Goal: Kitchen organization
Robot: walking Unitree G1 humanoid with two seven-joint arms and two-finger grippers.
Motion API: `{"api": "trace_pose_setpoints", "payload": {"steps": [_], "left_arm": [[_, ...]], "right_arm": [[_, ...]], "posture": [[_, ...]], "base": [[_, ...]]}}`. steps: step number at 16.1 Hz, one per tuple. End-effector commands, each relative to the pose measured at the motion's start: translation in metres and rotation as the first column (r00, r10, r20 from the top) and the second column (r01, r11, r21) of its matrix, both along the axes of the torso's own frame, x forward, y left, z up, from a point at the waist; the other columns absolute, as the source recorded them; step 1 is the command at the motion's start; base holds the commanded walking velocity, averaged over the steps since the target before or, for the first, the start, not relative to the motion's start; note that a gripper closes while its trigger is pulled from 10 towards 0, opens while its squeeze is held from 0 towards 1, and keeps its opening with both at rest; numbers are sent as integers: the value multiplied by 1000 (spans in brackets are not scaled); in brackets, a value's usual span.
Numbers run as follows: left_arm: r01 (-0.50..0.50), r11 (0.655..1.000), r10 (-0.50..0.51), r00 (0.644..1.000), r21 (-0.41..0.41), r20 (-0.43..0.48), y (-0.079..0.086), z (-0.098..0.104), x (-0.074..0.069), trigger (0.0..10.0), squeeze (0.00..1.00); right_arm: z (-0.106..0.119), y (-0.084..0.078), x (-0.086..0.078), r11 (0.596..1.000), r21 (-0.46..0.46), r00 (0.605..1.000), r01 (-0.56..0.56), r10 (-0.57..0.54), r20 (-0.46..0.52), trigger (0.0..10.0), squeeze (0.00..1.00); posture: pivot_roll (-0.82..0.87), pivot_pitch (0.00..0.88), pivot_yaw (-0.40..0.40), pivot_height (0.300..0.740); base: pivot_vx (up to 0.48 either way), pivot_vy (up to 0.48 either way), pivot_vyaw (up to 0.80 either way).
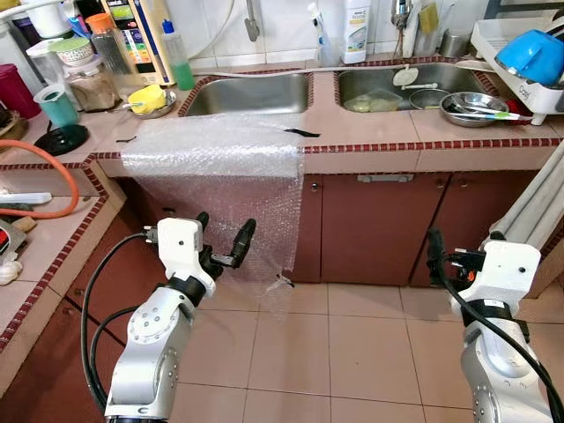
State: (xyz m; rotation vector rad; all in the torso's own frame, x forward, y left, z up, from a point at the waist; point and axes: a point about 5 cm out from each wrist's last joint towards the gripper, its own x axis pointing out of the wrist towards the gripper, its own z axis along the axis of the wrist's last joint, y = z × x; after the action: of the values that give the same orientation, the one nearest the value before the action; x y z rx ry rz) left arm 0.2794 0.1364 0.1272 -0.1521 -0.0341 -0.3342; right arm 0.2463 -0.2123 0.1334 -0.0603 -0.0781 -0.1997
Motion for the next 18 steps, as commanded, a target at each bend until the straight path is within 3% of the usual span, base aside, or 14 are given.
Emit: {"api": "trace_pose_setpoints", "payload": {"steps": [1, 13, 18], "left_arm": [[-28, 999, 28, 1000, 24, -6, 7, 1, 2, 10000, 0], [-2, 998, 3, 1000, 55, -29, 4, 2, 7, 10000, 0], [-11, 999, 10, 1000, 38, 18, -2, 8, 5, 10000, 0]], "right_arm": [[9, 7, 2, 1000, 10, 999, -19, 19, 30, 10000, 1000], [6, 13, 3, 1000, 11, 1000, -10, 10, 29, 10000, 1000], [9, 18, 7, 999, 10, 998, -45, 45, 32, 10000, 1000]], "posture": [[-21, 0, 130, 740], [-20, 0, 157, 740], [-9, 0, 124, 740]], "base": [[0, 345, 0], [0, 434, 0], [0, 0, 0]]}}
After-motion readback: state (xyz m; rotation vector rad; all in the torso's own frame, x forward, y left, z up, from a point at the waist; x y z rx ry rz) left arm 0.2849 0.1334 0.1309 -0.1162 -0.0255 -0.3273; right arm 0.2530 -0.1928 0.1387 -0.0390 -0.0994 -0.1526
